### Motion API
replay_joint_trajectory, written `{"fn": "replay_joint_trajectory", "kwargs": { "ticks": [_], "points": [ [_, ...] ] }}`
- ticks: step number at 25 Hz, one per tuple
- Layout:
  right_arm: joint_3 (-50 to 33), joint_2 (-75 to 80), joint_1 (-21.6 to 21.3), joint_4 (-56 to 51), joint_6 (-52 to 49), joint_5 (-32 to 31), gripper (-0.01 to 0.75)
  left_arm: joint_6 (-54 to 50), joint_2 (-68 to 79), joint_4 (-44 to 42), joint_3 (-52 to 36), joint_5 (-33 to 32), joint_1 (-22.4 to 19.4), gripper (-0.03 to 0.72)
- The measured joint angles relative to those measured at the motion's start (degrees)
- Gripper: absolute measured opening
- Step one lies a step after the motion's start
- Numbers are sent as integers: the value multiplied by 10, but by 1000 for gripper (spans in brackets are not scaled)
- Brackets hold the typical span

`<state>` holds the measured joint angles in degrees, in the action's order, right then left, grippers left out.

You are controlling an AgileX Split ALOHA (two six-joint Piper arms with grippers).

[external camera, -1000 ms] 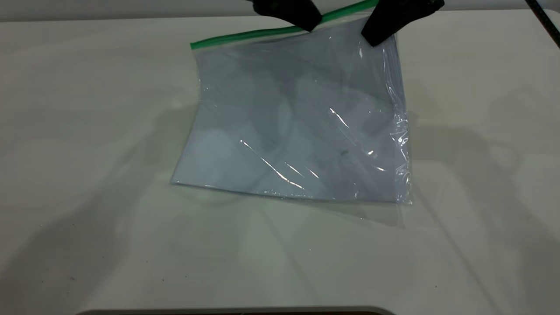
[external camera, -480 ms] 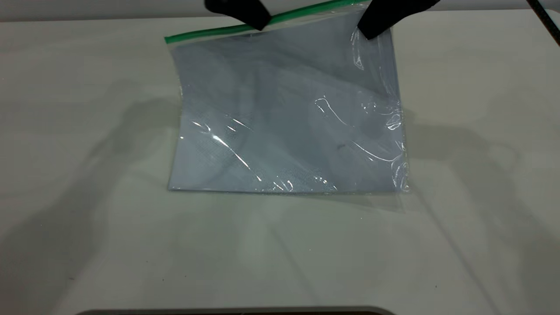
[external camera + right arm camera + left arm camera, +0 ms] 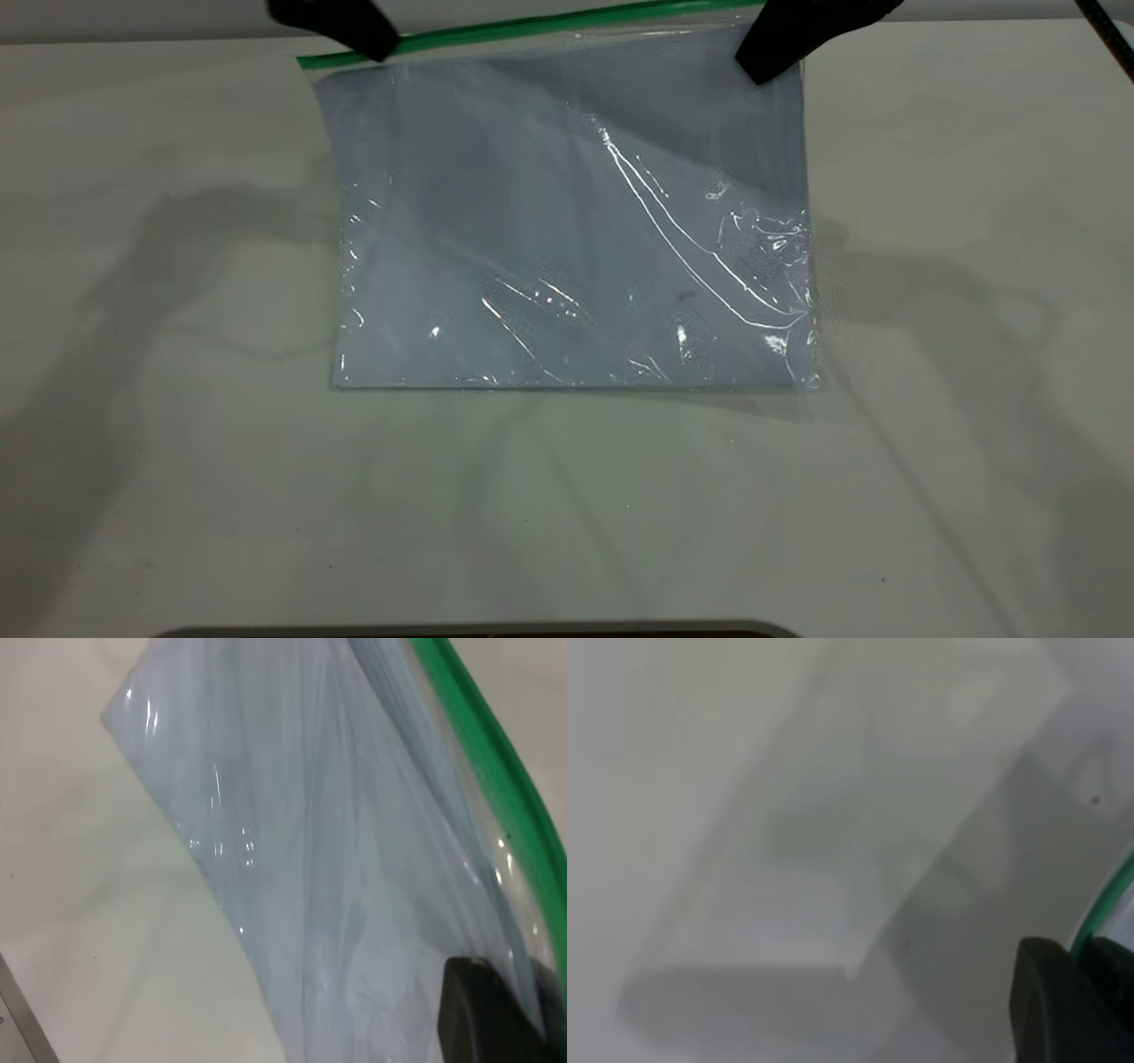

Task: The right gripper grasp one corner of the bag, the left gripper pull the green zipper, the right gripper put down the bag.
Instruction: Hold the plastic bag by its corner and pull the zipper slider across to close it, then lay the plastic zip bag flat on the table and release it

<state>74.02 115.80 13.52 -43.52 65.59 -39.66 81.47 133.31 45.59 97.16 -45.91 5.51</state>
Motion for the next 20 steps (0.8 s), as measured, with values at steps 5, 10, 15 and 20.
{"fn": "replay_joint_trajectory", "kwargs": {
  "ticks": [5,10,15,20],
  "points": [
    [0,0,0,6,0,0,34,-4,0,-10,-2,-1,-20,63],
    [0,0,-1,6,1,-1,34,-29,0,-14,-2,-6,-31,65],
    [0,6,-4,6,2,0,35,-58,-10,-8,-2,-20,-32,159],
    [-2,31,-5,-9,2,46,67,-69,-83,15,-2,-31,-28,476]
  ]
}}
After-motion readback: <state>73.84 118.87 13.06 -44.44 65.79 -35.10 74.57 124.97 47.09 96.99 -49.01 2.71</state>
